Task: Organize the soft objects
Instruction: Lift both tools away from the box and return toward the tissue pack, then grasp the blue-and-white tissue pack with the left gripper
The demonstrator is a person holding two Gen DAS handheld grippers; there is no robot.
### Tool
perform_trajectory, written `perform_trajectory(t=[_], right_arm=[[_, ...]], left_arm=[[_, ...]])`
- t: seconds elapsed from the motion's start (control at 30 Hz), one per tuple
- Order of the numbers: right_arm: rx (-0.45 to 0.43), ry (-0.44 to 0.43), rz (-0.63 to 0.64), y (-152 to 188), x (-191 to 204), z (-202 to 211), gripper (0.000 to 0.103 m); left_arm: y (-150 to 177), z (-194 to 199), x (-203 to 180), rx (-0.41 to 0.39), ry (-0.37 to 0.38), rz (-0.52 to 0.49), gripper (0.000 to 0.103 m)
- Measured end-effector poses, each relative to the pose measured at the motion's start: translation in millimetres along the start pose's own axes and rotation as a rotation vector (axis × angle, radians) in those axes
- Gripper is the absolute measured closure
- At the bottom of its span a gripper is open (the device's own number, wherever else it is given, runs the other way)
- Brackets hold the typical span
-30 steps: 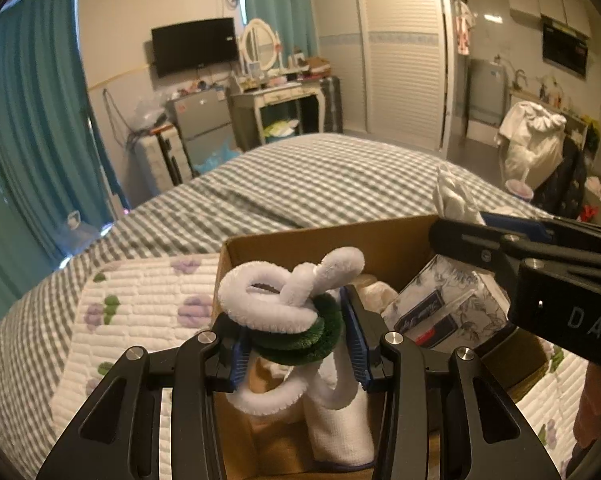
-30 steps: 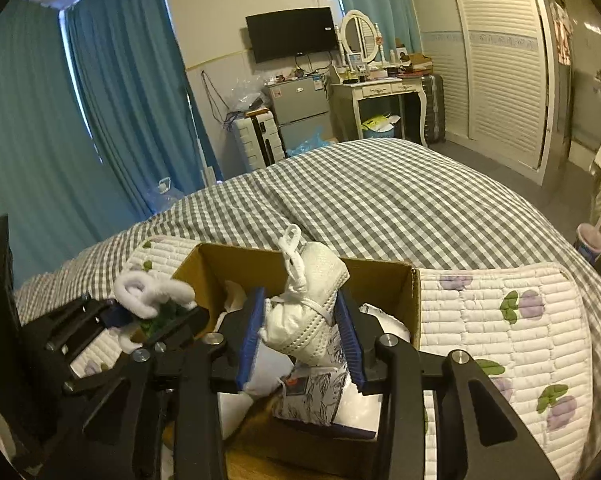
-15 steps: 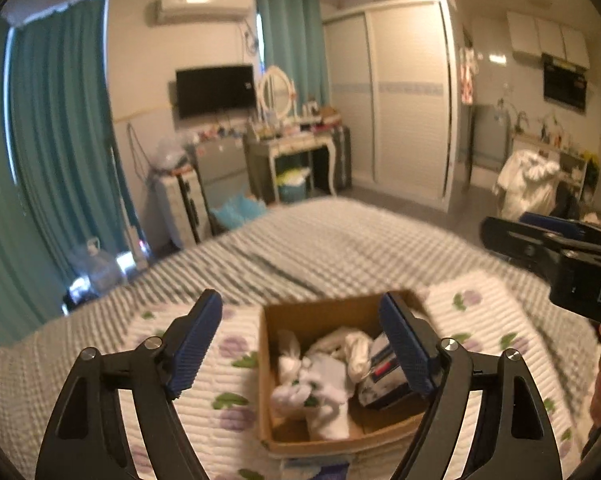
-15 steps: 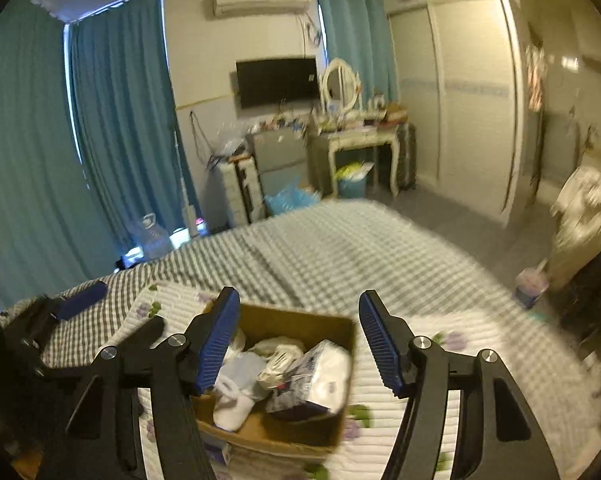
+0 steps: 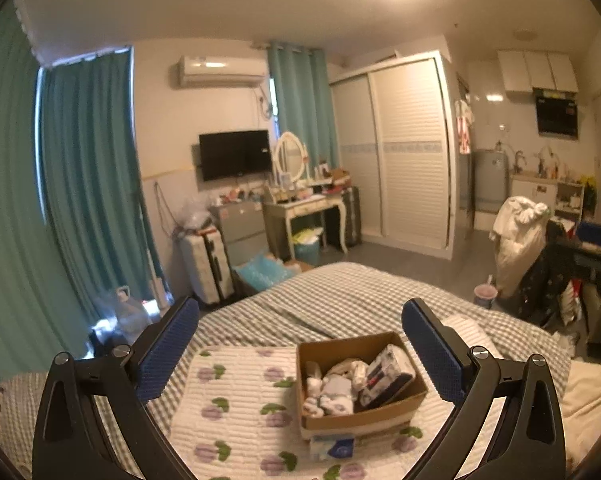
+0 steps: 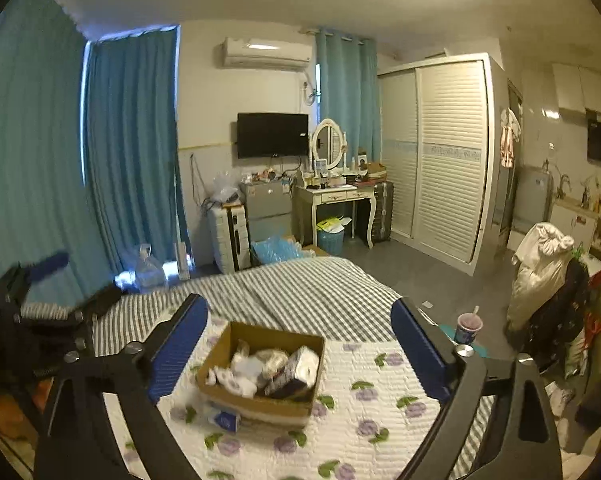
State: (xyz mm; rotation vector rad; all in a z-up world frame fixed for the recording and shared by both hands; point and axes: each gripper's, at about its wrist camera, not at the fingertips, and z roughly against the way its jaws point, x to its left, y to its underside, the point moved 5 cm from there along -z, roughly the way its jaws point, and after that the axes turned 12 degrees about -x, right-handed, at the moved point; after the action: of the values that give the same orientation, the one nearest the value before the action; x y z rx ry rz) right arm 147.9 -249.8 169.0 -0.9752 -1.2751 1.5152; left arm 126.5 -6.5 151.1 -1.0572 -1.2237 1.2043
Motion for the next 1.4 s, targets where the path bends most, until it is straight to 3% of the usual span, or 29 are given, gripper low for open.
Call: perform_trajectory(t=[0.07,0.27,0.37,0.6,0.87,1.07,1.23,1.27,1.3,1.37,1.4], right_arm=[[0.026,-0.014,0.011,15,7,9,0.000],[0.081,-0.026,-0.051,84,14,-6,0.000],[0.128,0.027,-0.074,131,11,-37,0.000],[0.284,0.021,-0.151,232,7,-113,0.000],[0.389,0.075,-0.146,285,-7,-161,0.000],[0.429,0.108,-0.246,317,-28,-172,0.000],[0.428,0.151,-0.306,323,-44,-166,0.000],[0.425,0.153,-0.321,322,-45,-165,0.000],[0.422,0.151,-0.333,321,-46,-165,0.000],[0.417,0.140,-0.324,318,-42,-164,0.000],[0.419,0.141,-0.307,317,-40,-164,0.000]], left_arm=[[10,4,1,0.017,-0.004,-0.007,0.000],[63,-2,3,0.078,0.000,0.025,0.000],[102,-13,-5,0.134,-0.011,0.008,0.000],[201,-62,-17,0.287,-0.032,0.020,0.000],[283,-107,-28,0.450,0.011,0.072,0.000],[314,-130,-50,0.544,0.065,0.054,0.001],[324,-139,-56,0.579,0.057,0.029,0.002],[325,-139,-58,0.579,0.065,0.030,0.004],[326,-140,-59,0.580,0.071,0.030,0.016],[328,-141,-63,0.597,0.083,0.017,0.029],[329,-140,-64,0.599,0.090,0.019,0.029]])
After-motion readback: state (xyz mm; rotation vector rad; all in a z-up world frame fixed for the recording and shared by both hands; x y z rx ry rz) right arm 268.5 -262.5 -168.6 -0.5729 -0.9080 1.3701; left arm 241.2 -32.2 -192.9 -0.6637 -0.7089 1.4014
